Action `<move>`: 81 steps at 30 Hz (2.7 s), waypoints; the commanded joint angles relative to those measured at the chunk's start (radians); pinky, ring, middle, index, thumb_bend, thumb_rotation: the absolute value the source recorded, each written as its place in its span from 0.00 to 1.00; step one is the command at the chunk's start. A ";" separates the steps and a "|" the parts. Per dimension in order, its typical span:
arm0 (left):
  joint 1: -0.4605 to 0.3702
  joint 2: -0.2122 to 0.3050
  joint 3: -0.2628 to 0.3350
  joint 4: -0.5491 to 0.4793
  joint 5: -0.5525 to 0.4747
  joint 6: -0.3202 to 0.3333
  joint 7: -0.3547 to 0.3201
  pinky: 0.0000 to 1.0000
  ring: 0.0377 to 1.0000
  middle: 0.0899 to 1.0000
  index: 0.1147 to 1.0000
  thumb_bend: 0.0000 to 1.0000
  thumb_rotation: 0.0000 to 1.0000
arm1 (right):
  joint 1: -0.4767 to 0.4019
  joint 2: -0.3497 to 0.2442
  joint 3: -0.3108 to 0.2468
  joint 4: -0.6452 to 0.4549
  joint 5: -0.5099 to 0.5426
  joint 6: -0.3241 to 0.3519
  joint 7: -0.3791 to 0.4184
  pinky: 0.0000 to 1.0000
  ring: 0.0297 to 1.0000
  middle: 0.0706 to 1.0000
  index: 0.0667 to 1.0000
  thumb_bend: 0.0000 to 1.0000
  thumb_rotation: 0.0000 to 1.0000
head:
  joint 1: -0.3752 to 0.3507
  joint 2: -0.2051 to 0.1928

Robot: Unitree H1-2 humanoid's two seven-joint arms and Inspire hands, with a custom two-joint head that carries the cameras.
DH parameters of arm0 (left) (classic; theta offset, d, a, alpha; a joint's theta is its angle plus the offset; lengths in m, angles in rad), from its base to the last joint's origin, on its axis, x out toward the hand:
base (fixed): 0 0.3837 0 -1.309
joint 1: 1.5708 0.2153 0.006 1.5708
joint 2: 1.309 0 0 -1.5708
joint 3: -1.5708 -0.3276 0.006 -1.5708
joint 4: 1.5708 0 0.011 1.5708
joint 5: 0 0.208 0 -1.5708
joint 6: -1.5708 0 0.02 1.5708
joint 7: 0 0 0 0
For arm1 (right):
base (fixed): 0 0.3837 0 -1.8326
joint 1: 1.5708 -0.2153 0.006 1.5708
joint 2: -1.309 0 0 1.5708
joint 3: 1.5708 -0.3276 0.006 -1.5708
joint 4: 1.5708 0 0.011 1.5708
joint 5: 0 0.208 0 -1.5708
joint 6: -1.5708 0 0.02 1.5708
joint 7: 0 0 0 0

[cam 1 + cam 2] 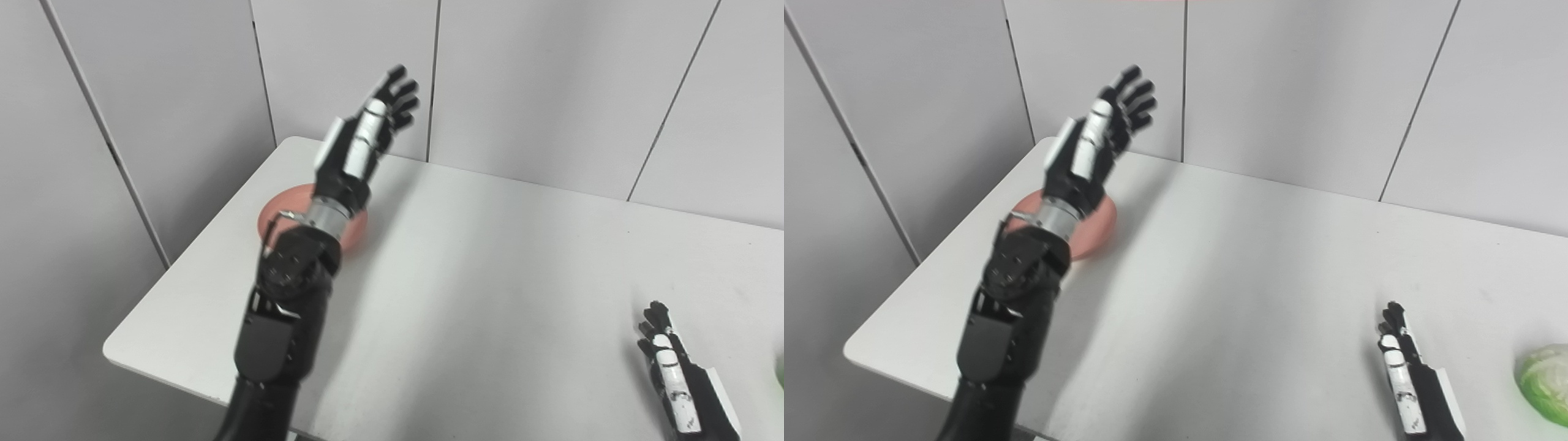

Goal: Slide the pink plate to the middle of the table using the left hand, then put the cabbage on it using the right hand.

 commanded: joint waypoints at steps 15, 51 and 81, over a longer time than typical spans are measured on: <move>-0.123 0.220 0.109 0.249 -0.020 -0.039 0.025 0.92 0.94 0.93 0.92 0.51 1.00 | -0.004 -0.011 -0.009 -0.016 -0.001 0.007 0.002 1.00 1.00 1.00 1.00 0.06 1.00 | 0.012 0.005; -0.107 0.310 0.207 0.638 -0.088 -0.112 0.026 0.95 0.94 0.93 0.91 0.49 1.00 | -0.003 -0.011 -0.013 -0.025 0.018 0.034 0.008 1.00 1.00 1.00 1.00 0.07 1.00 | 0.011 0.021; -0.026 0.228 0.147 0.719 -0.051 -0.203 0.045 0.95 0.93 0.92 0.91 0.49 1.00 | -0.001 -0.016 -0.008 -0.039 0.019 0.048 0.007 1.00 1.00 1.00 1.00 0.08 1.00 | 0.016 0.028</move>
